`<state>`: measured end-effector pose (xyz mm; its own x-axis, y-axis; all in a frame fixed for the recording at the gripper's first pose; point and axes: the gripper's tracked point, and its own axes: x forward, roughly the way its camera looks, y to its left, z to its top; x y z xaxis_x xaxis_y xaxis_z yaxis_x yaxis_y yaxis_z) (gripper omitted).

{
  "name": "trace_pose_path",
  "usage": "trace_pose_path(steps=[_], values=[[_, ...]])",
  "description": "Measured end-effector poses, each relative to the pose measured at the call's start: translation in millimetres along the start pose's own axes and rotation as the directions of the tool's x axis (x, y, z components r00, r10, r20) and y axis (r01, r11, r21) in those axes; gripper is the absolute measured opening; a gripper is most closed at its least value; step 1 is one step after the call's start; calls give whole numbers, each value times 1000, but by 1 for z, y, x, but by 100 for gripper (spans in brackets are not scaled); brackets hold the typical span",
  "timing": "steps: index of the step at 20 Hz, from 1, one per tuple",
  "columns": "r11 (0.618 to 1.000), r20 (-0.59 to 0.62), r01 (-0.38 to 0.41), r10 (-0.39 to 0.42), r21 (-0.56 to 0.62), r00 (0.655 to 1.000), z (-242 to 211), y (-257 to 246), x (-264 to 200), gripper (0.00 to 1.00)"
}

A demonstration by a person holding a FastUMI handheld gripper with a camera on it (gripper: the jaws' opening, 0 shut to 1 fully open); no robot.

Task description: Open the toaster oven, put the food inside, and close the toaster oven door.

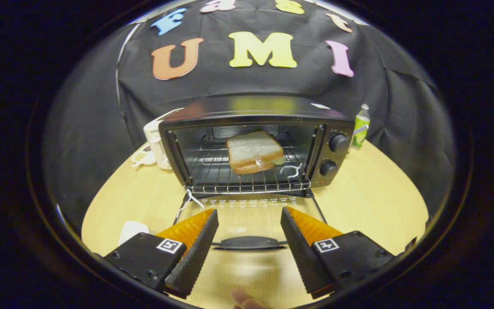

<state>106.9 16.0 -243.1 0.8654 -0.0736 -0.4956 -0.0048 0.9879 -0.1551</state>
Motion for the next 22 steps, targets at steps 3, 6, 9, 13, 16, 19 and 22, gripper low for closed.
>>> trace_pose_path(steps=[3, 6, 9, 13, 16, 19, 22], values=[[998, -3, 43, -43, -47, 999, -14, -7, -14, 96], [998, -41, 9, -12, -70, 999, -35, 3, -12, 96], [996, -84, -8, 0, -87, 996, -52, 11, -6, 97], [998, -154, -29, 22, -46, 988, -72, 18, 7, 97], [998, -222, -61, 59, -1, 973, -91, 24, 13, 97], [997, -261, -75, 79, 28, 962, -100, 26, 21, 97], [998, -274, -53, 56, 18, 960, -103, 21, 27, 96]])
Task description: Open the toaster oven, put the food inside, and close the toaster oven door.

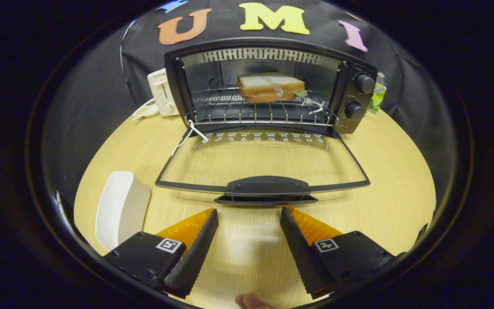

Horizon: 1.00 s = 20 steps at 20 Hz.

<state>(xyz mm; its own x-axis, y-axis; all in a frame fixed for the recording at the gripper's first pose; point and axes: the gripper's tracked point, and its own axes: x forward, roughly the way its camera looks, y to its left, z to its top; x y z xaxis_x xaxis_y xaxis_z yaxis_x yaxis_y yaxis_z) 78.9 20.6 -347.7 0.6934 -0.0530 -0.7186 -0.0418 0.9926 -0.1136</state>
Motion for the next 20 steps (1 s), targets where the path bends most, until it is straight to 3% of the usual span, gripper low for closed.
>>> trace_pose_path(steps=[8, 14, 20], values=[[1000, -2, 8, -8, -13, 1000, 0, 0, -1, 96], [998, 28, -23, 21, 53, 999, 4, 1, -2, 97], [999, 64, 10, -13, 41, 998, 9, 1, -9, 97]])
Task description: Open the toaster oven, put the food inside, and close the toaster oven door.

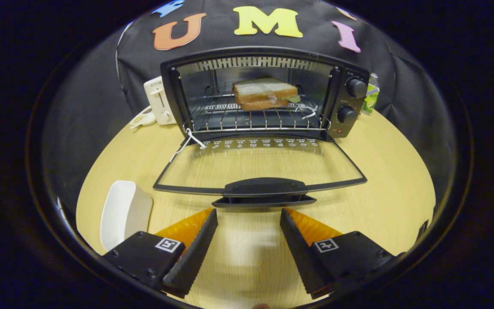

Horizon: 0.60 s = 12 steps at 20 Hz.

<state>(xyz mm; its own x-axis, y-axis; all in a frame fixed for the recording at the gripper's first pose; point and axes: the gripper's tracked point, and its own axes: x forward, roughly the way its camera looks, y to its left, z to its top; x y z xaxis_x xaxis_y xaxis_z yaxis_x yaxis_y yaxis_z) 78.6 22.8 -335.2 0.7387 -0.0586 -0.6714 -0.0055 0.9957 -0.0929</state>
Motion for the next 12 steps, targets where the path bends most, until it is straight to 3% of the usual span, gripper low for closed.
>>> trace_pose_path(steps=[7, 12], values=[[999, 134, 24, -30, 48, 991, 18, 3, -17, 97], [997, 397, 76, -73, 8, 915, 56, -4, -41, 100]])
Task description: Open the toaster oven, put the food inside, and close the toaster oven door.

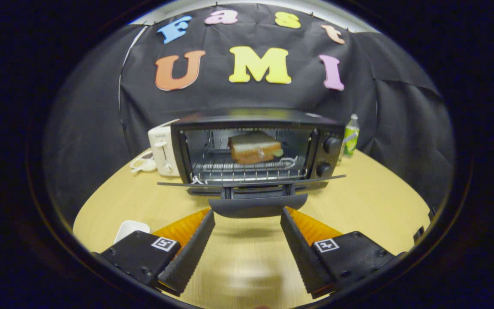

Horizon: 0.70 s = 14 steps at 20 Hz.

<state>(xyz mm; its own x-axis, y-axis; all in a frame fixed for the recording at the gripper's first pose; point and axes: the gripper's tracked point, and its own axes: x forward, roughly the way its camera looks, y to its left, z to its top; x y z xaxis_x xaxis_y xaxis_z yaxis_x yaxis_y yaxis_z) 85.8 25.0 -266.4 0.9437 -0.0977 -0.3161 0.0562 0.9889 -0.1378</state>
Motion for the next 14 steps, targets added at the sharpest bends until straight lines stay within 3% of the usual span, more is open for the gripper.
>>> trace_pose_path(steps=[7, 14], values=[[995, -132, -34, 46, 91, 990, -31, -4, 30, 100], [997, 1, -61, 61, 50, 998, 7, -3, 3, 100]])
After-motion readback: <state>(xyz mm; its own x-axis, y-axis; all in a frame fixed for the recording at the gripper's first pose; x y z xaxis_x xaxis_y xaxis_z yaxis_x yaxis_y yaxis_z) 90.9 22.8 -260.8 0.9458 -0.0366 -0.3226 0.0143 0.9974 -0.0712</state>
